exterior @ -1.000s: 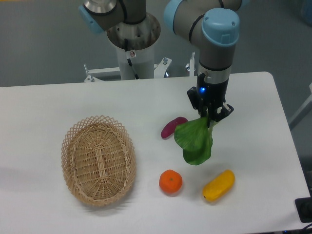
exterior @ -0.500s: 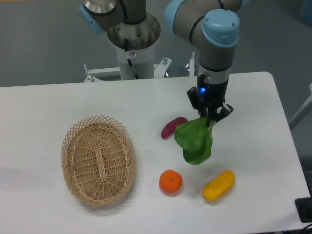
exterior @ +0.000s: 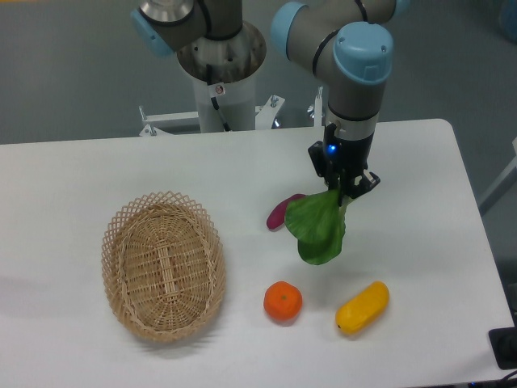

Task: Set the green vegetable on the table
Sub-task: 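Hold the green bok choy in the gripper above the table, then lower the held bok choy onto the table beside the yellow vegetable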

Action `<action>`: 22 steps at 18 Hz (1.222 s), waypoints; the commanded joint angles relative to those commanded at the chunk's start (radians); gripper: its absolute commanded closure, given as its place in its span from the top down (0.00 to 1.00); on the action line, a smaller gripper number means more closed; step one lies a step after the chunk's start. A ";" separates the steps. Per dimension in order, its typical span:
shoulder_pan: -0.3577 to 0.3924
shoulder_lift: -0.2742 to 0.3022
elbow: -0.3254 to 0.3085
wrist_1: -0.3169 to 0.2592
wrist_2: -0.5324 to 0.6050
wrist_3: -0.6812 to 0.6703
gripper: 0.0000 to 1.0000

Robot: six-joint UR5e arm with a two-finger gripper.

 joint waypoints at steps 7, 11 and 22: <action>0.025 -0.173 -0.006 0.230 -0.002 0.051 0.29; -0.010 -0.254 0.000 0.305 -0.003 0.025 0.29; -0.029 -0.269 -0.009 0.344 0.000 0.002 1.00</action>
